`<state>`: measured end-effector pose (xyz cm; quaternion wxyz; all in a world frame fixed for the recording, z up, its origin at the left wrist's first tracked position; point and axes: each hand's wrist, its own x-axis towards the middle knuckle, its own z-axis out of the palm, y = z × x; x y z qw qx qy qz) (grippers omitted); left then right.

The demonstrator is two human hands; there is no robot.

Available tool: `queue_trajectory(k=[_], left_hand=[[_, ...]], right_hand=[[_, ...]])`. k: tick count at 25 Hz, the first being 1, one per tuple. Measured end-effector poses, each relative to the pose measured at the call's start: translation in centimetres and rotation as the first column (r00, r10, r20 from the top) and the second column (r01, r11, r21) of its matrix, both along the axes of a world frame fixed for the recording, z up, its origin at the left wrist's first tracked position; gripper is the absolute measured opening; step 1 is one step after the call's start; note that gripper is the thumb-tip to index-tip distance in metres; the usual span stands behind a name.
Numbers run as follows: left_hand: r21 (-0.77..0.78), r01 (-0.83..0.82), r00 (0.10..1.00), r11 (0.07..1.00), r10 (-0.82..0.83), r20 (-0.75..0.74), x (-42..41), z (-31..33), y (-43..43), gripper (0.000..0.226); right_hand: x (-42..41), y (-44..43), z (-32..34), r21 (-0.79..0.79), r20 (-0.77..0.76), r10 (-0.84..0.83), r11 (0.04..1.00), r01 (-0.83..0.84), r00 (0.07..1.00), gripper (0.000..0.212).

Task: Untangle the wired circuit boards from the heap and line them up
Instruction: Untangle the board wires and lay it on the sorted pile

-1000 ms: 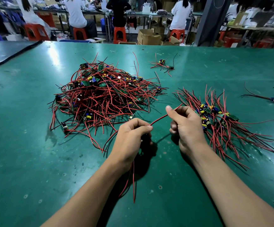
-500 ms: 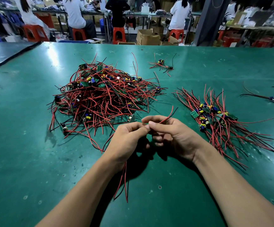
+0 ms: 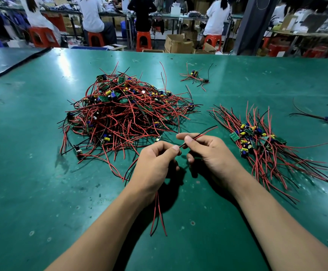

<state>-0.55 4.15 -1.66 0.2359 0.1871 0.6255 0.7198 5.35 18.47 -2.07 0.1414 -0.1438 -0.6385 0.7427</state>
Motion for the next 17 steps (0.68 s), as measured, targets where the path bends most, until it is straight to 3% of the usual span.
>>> queue_trajectory(k=[8,12,17], left_hand=[[-0.090,-0.051,0.981,0.995,0.033,-0.189,0.0,-0.4,0.1,0.018],[-0.092,0.015,0.992,0.996,-0.026,-0.125,0.0,-0.3,0.0,0.020],[-0.068,0.034,0.996,0.997,-0.039,-0.078,-0.2,-0.1,0.0,0.023]], right_hand=[[0.1,1.9,0.4,-0.022,0.059,-0.194,0.980,0.196,0.979,0.021],[0.1,2.0,0.0,0.084,-0.045,-0.279,0.956,0.282,0.959,0.015],[-0.2,2.1,-0.1,0.094,-0.142,-0.363,0.921,0.377,0.921,0.015]])
